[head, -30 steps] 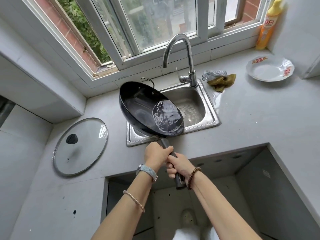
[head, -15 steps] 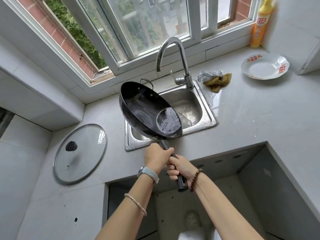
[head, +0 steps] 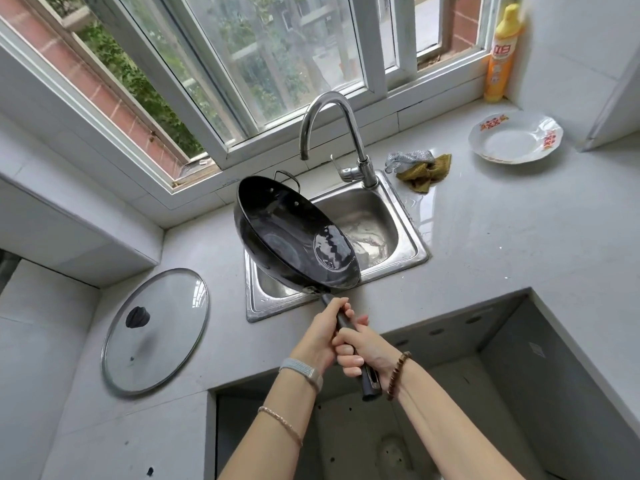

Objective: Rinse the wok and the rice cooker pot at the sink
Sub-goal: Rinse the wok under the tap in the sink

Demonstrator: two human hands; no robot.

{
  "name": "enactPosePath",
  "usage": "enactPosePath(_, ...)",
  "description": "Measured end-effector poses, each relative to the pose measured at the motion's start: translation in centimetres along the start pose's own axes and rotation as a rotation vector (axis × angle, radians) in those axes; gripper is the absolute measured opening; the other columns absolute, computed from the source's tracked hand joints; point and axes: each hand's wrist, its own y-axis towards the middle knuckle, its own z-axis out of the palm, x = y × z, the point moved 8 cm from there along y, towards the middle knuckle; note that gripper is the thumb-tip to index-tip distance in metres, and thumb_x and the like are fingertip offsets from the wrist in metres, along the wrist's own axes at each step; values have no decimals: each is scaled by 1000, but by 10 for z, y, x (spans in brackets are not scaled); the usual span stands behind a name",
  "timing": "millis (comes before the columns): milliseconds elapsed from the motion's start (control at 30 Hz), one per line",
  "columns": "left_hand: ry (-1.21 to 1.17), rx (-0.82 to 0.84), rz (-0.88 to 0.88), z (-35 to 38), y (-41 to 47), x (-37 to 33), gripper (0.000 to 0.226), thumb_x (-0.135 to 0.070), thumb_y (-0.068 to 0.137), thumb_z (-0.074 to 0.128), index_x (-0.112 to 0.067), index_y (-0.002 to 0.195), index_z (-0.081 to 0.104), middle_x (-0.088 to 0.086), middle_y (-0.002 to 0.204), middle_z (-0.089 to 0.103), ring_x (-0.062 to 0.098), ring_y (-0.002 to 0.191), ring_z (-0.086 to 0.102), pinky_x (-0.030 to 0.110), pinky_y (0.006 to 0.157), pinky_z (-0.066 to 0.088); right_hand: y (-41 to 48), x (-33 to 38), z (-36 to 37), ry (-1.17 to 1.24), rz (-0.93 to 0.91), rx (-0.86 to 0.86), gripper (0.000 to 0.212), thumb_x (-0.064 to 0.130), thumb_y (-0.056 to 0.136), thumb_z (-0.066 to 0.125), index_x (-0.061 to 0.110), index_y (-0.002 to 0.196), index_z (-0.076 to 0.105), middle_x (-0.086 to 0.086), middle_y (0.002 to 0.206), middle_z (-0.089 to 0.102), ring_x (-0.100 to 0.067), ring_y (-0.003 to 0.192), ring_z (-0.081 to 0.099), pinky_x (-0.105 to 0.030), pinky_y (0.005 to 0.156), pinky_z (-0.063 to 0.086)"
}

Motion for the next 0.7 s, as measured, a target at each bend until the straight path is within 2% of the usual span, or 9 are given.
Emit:
enactPosePath(133,-29,-65,95,-1,1,-5,28,-17,93,50,-13,66,44,-2,50,42,15,45,52,30,67,51,-1,3,2,-13,-4,-21,24,-6,87,31,16,92,34,1,46,28,-7,29,25,-14,31,26)
enactPosePath(233,3,-78,128,-2,2,-7,28,-14,92,48,-13,65,44,-2,47,41,14,44,47,31,63,52,-1,4,4,-22,-10,-41,24,-7,86,29,16,86,34,1,43,28,-7,27,24,-13,32,26)
enactPosePath(400,39,-132,162,-9,-3,-10,26,-11,89,47,-11,64,44,0,49,41,16,45,45,27,55,50,-2,-1,10,10,14,-15,23,-6,86,28,16,81,35,0,46,26,-7,27,25,-13,30,25)
enactPosePath(600,141,-224,233,-39,-17,-23,23,-10,87,48,-10,64,44,1,47,44,15,41,51,29,58,50,5,-16,34,44,69,45,28,-6,87,29,17,70,32,1,44,24,-6,26,24,-13,29,22)
enactPosePath(700,161,-267,248,-51,-23,-26,24,-9,87,47,-11,63,44,1,46,45,15,40,50,29,57,49,7,-24,44,56,102,67,28,-5,87,29,18,71,31,1,44,24,-6,25,24,-13,29,22)
